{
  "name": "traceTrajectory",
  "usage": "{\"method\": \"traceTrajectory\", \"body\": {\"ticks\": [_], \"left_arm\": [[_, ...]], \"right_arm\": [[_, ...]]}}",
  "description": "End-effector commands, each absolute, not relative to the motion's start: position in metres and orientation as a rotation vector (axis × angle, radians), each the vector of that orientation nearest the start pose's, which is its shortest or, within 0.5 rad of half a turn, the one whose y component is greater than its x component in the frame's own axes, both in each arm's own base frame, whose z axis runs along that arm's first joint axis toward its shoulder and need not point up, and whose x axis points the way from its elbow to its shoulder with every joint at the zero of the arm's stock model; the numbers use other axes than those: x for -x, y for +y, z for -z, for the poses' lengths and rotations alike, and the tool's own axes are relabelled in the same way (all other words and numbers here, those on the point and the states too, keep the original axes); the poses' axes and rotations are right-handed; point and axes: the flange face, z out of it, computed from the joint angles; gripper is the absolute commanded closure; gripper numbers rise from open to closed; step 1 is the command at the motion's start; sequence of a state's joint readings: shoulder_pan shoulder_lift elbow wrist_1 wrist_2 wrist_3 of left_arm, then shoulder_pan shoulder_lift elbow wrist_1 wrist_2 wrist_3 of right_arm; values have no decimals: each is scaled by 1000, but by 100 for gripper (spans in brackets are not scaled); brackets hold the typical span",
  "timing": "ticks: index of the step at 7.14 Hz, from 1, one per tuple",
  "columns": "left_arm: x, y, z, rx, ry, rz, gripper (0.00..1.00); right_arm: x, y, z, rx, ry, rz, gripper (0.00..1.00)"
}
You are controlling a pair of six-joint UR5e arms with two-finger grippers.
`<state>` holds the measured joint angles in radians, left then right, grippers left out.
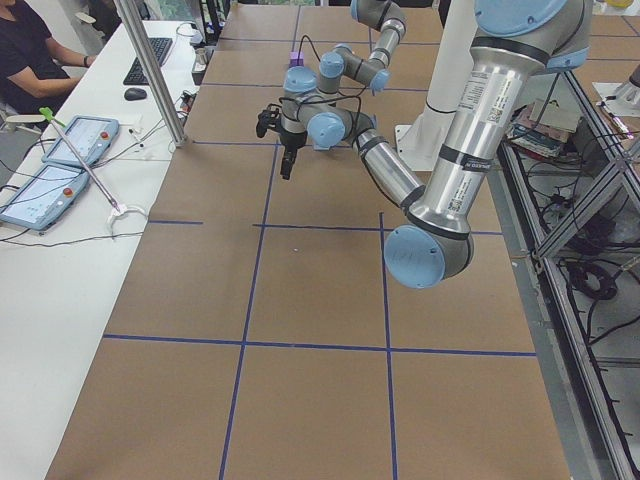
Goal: Place blue block between orange and purple blocks
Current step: 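Grasp the light blue cube with the right gripper while the left arm withdraws, then carry the cube with the right gripper between the purple and orange cubes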
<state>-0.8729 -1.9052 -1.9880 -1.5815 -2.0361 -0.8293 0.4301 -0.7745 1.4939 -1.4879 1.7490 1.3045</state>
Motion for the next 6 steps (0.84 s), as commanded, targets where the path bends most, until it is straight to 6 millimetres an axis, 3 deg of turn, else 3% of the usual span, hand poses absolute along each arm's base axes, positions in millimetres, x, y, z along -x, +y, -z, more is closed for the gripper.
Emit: {"method": "traceTrajectory", "body": {"ticks": [1, 2, 3, 4, 5, 6], "left_arm": [[-292, -486, -292, -234, 836, -54, 0], [-291, -485, -291, -235, 837, -53, 0], [-291, -485, -291, -234, 837, -51, 0], [-291, -486, -291, -235, 837, -50, 0], [-290, -485, -291, -235, 838, -49, 0], [-288, -483, -293, -230, 837, -41, 0]], "right_arm": [[543, -403, -222, -124, -864, -71, 99], [463, -404, -245, -109, -904, -61, 98], [399, -405, -265, -108, -923, -38, 98], [344, -400, -304, -113, -884, -45, 98], [284, -409, -347, -131, -827, -27, 98], [235, -413, -405, -99, -763, 22, 97]]}}
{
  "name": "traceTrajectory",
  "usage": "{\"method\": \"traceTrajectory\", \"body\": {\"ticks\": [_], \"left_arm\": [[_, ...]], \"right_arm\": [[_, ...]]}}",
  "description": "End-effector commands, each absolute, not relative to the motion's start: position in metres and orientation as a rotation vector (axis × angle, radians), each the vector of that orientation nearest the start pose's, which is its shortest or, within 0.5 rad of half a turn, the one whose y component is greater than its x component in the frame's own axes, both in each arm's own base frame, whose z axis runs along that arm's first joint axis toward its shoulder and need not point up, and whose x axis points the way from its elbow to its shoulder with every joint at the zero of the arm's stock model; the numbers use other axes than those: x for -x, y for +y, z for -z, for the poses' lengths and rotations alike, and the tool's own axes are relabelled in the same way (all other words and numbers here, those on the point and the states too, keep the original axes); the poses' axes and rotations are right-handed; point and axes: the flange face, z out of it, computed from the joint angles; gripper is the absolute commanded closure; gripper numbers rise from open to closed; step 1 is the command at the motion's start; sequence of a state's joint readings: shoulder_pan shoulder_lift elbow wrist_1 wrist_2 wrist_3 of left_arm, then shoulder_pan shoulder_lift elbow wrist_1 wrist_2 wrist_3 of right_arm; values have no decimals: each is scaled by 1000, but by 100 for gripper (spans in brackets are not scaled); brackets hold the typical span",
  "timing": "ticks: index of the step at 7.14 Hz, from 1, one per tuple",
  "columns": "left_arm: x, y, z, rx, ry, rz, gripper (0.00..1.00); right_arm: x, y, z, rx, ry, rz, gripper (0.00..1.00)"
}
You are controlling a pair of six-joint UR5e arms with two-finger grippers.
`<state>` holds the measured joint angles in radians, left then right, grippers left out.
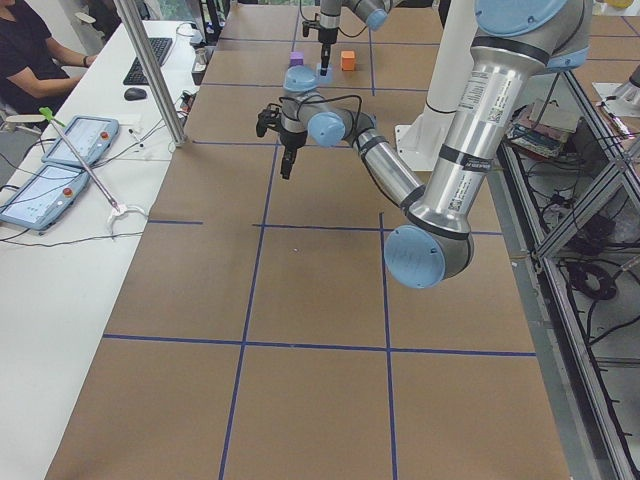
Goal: Place blue block between orange and purple blocks
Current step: 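Carry the cube with the right gripper between the purple and orange cubes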
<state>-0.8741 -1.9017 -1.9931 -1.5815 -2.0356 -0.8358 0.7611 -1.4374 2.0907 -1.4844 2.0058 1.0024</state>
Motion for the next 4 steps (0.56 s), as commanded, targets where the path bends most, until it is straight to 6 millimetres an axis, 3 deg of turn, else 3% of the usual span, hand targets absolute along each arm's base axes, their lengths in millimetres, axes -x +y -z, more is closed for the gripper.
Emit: {"method": "traceTrajectory", "body": {"ticks": [1, 2, 4], "left_arm": [[-288, -481, -292, -218, 843, -13, 0], [-287, -481, -292, -217, 844, -9, 0], [-283, -476, -281, -219, 864, 27, 0]], "right_arm": [[203, -422, -447, -86, -706, 35, 97], [198, -434, -478, -46, -673, 3, 98], [216, -467, -504, -3, -643, -30, 97]]}}
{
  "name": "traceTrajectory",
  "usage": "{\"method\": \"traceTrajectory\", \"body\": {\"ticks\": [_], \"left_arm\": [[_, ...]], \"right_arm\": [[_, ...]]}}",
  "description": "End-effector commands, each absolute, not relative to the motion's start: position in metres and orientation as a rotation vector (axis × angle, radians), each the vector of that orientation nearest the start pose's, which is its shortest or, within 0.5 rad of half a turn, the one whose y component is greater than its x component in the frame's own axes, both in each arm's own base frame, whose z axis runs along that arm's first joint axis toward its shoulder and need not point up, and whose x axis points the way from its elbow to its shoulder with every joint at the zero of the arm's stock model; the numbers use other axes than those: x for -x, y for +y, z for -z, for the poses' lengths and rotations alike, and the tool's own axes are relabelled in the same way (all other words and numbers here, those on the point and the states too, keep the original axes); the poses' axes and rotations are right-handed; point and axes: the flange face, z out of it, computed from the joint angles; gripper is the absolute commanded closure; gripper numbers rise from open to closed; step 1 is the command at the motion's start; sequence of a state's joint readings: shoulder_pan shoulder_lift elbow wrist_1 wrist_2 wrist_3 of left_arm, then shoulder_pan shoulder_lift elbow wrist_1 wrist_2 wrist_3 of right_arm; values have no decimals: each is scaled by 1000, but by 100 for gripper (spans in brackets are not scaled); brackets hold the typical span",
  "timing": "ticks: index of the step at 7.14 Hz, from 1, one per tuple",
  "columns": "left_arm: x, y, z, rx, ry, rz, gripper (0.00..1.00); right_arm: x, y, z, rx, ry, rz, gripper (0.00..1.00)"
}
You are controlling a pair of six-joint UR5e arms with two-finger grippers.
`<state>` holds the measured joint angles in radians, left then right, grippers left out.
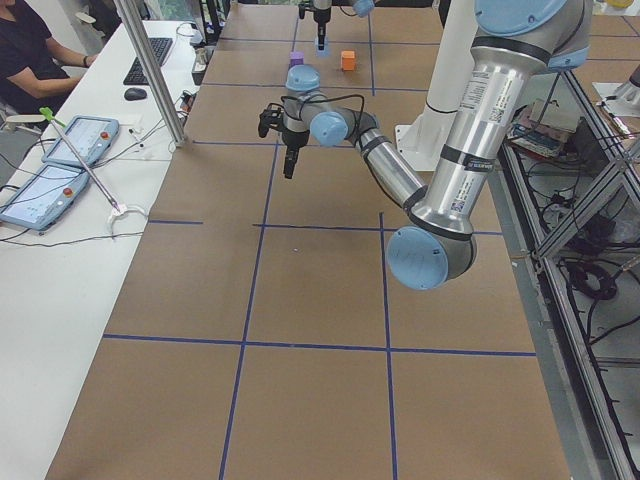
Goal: Place blue block between orange and purple blocks
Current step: 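Carry the cube with the right gripper between the purple and orange cubes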
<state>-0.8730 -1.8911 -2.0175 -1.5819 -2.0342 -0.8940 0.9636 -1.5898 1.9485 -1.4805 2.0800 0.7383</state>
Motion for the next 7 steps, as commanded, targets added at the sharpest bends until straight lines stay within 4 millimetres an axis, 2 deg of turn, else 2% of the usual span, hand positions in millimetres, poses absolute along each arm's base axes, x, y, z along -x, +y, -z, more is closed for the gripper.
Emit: {"method": "traceTrajectory", "body": {"ticks": [1, 3, 4, 5, 6, 7], "left_arm": [[-282, -474, -279, -221, 869, 29, 0], [-283, -474, -279, -220, 867, 28, 0], [-283, -474, -279, -220, 867, 28, 0], [-283, -474, -279, -220, 867, 28, 0], [-283, -474, -279, -220, 867, 28, 0], [-283, -474, -280, -219, 866, 29, 0]], "right_arm": [[221, -471, -520, 24, -628, -33, 96], [225, -474, -540, 45, -619, -35, 96], [229, -478, -562, 39, -627, -32, 95], [233, -479, -570, 40, -668, -19, 93], [234, -478, -565, 44, -689, -13, 88], [234, -478, -565, 45, -691, -12, 33]]}}
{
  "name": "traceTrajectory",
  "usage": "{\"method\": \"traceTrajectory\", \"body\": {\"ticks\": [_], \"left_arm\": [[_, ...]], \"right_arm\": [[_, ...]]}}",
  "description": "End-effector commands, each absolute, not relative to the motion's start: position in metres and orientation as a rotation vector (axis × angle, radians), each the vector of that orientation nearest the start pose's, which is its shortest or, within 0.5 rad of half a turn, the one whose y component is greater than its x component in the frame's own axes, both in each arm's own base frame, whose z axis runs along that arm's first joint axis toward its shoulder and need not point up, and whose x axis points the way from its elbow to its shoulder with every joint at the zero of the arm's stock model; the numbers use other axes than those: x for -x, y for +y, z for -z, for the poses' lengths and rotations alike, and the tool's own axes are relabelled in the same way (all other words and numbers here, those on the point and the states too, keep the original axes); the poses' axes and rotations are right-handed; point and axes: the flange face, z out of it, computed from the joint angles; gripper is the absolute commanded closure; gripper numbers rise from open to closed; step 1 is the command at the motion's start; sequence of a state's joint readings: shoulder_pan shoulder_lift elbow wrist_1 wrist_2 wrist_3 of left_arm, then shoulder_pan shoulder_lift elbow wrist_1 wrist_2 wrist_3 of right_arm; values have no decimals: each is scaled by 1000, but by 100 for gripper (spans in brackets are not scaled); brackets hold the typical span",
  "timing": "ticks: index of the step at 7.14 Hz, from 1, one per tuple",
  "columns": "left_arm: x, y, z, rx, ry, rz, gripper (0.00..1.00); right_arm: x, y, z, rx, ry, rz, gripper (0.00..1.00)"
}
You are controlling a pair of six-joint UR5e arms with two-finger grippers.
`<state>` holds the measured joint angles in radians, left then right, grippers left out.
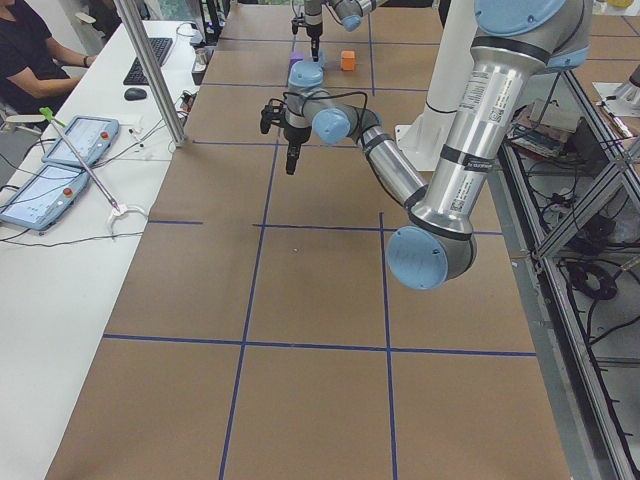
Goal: Place blue block between orange and purple blocks
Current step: 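Lower the cube, open the right gripper and lift away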
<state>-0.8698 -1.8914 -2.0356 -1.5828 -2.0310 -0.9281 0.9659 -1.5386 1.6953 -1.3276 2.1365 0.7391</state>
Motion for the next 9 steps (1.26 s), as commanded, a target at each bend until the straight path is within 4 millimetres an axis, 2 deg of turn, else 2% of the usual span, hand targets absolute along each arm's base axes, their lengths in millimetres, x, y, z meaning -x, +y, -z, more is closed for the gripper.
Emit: {"method": "traceTrajectory", "body": {"ticks": [1, 2, 3, 4, 5, 6, 7, 8, 9], "left_arm": [[-285, -474, -282, -217, 862, 28, 0], [-284, -474, -281, -219, 862, 29, 0], [-284, -474, -283, -218, 858, 28, 0], [-283, -472, -298, -201, 843, 12, 0], [-274, -466, -327, -223, 799, -100, 0], [-244, -473, -356, -256, 742, -181, 0], [-201, -482, -383, -281, 705, -245, 0], [-147, -497, -420, -286, 675, -295, 0], [-94, -514, -441, -296, 690, -307, 0]], "right_arm": [[233, -477, -566, 45, -689, -13, 0], [232, -477, -564, 39, -692, -11, 0], [222, -468, -537, 0, -726, 2, 0], [180, -452, -520, -44, -744, -36, 0], [131, -441, -503, -88, -772, -94, 0], [79, -444, -497, -61, -872, -169, 0], [36, -443, -516, -93, -890, -156, 0], [-13, -442, -562, -148, -849, -93, 0], [-52, -441, -597, -187, -827, -47, 0]]}}
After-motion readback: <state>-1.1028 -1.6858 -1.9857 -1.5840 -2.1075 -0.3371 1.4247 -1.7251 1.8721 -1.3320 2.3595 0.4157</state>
